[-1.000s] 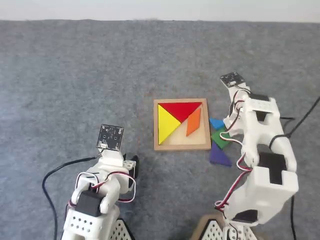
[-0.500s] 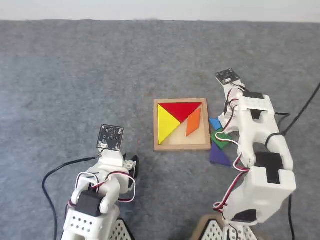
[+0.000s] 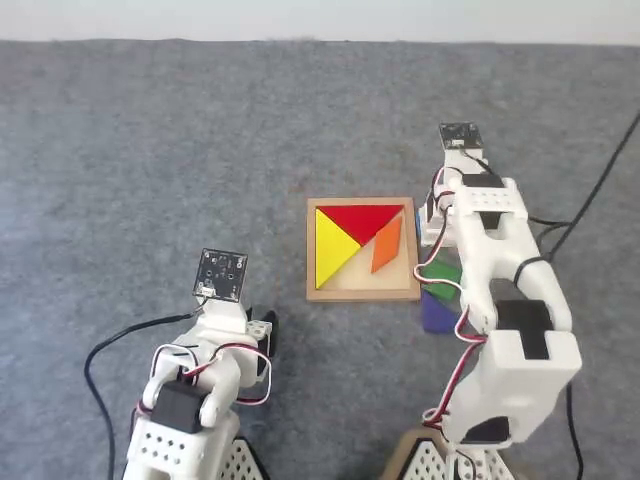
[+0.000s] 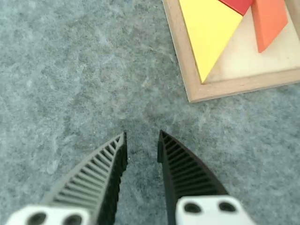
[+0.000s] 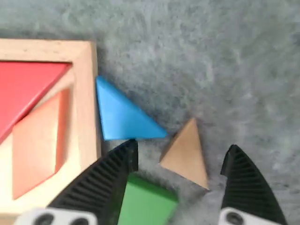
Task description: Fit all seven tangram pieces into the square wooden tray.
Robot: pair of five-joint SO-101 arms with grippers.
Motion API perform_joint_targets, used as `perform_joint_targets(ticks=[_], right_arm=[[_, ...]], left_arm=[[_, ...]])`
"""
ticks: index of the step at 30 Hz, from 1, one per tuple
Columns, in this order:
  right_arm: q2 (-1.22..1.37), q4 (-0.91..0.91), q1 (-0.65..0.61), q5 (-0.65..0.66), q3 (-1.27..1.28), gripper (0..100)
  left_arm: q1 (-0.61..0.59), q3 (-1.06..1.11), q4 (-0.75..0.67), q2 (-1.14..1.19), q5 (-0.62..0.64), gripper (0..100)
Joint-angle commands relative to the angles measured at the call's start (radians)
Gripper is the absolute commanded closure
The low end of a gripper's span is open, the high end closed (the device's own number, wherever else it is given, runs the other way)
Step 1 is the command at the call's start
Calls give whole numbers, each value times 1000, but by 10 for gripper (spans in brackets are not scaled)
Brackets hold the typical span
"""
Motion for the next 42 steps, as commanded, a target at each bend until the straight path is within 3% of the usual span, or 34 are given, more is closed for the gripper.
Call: perform_joint_targets(ticks=[1,11,18,27,30,36,42], right_arm=[[42,-30,2,-3,-52,702],[65,27,2,158,-66,705],[61,45,24,166,-69,919],[59,111,28,158,-138,925],[59,162,28,163,-178,904],[-70,183,7,230,-91,716],[-179,31,-38,249,130,699]], left_arm=[[2,-12,2,-17,6,895],[2,-12,2,-17,6,895],[2,-12,2,-17,6,895],[2,-12,2,-17,6,895],[2,-12,2,-17,6,895],[2,-12,2,-17,6,895],[2,-12,2,-17,6,895]])
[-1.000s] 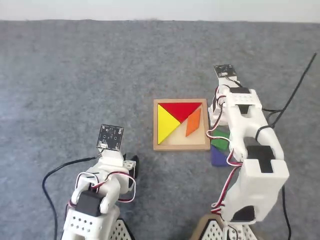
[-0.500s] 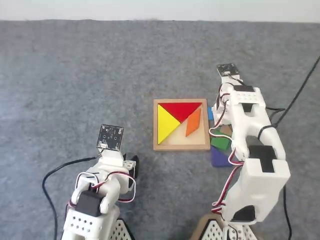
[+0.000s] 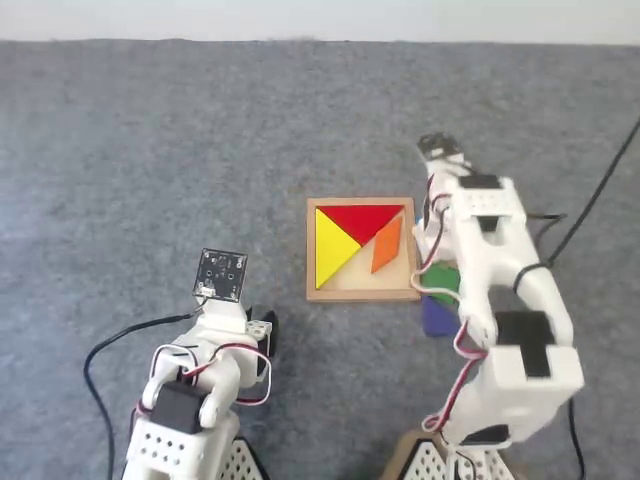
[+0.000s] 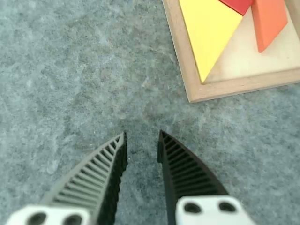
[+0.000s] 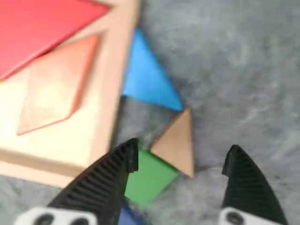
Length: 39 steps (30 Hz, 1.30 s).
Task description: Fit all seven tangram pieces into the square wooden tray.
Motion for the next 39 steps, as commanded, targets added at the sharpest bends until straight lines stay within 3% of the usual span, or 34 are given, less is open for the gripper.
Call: perform_joint_targets(ticks=[1,12,16,25,30,39], right_arm=[[-93,-108,-12,14,98,699],[54,-88,77,18,5,715],[48,-41,74,18,12,772],[53,-140,73,26,6,758],[53,-140,31,114,11,757],[54,-111,31,-17,12,774]], left_arm=[[2,-12,2,-17,6,895],[2,-12,2,-17,6,895],[2,-12,2,-17,6,895],[2,-12,2,-17,6,895],[2,-12,2,-17,6,895],[2,-12,2,-17,6,895]])
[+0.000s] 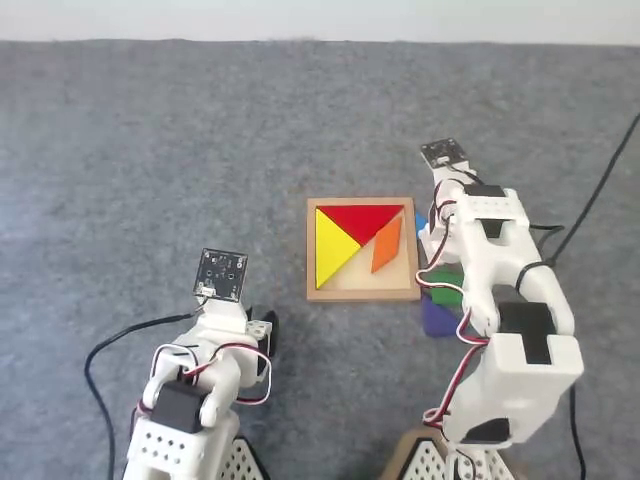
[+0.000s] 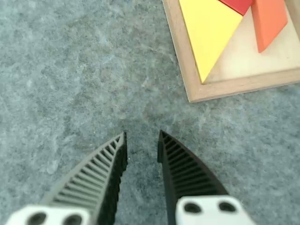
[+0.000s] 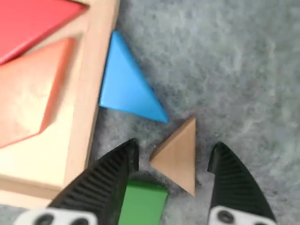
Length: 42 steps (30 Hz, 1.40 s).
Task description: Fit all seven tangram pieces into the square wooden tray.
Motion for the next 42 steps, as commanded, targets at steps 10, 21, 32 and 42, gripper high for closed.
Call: perform_joint_targets(ticks=[10,21,32,42], right_arm=[[-7,33,-7,-38,-21,892],[-246,216,-125,-112,-150,894],[-173,150,-420,-387,-150,894],[24,117,-519,-437,-264,894]], left_arm=[[2,-12,2,-17,6,895],[2,-12,2,-17,6,895],[2,-12,2,-17,6,895],[2,-12,2,-17,6,895]])
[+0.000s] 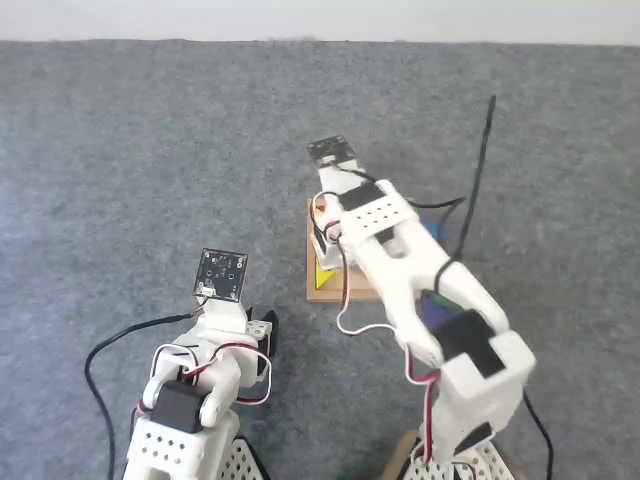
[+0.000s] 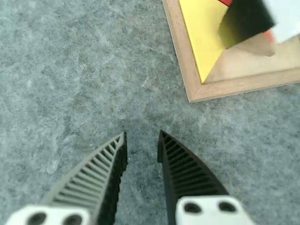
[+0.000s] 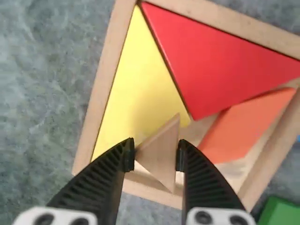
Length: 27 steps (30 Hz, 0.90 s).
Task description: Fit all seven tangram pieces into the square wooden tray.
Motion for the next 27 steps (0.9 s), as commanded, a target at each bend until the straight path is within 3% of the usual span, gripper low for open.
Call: perform_joint_targets(ticks=[1,13,27], right_arm=[[30,-13,-16,-12,-104,894],[48,-12,58,-89,-64,888],[47,-13,185,-81,-64,889]], left_arm=[[2,-12,2,-17,6,895],[2,-12,2,-17,6,895],[2,-12,2,-17,6,895]])
